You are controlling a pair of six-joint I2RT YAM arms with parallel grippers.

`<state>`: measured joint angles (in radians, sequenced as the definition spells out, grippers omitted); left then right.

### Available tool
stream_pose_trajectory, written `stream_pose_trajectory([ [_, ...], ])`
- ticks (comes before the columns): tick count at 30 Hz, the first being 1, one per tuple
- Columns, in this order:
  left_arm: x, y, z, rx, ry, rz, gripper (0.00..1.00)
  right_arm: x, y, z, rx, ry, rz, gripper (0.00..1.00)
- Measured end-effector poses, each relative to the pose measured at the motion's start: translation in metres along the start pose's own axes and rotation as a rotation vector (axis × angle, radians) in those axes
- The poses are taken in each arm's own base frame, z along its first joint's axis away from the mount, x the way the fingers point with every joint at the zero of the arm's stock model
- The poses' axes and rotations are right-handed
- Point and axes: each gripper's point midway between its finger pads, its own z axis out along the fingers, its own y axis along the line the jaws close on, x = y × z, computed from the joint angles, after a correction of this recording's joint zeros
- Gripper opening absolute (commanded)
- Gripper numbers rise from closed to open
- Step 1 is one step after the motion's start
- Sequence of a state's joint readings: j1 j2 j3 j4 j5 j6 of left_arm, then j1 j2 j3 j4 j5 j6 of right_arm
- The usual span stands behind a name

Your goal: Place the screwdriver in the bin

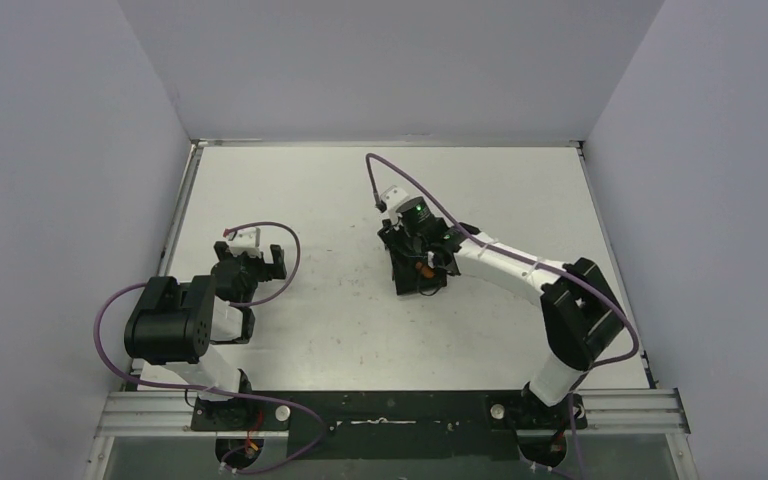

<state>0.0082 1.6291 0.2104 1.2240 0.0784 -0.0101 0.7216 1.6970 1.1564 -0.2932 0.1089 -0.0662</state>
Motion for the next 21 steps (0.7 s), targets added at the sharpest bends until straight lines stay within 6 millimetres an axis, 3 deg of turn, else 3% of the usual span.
stream_pose_trajectory([
  [3, 0.0, 0.0, 0.0, 0.0, 0.0, 0.0, 0.97, -0.017, -0.009, -0.019, 0.027, -0.06, 0.017, 0.77],
  [6, 0.0, 0.0, 0.0, 0.0, 0.0, 0.0, 0.97, -0.035, -0.021, -0.04, 0.07, -0.123, 0.045, 0.99],
  [11, 0.0, 0.0, 0.0, 0.0, 0.0, 0.0, 0.97, -0.048, -0.046, -0.066, 0.161, -0.197, 0.12, 1.0],
  [15, 0.0, 0.0, 0.0, 0.0, 0.0, 0.0, 0.97, -0.024, -0.079, -0.078, 0.243, -0.21, 0.234, 1.0],
  [21, 0.0, 0.0, 0.0, 0.0, 0.0, 0.0, 0.97, 0.047, -0.126, -0.086, 0.388, -0.16, 0.433, 1.0],
])
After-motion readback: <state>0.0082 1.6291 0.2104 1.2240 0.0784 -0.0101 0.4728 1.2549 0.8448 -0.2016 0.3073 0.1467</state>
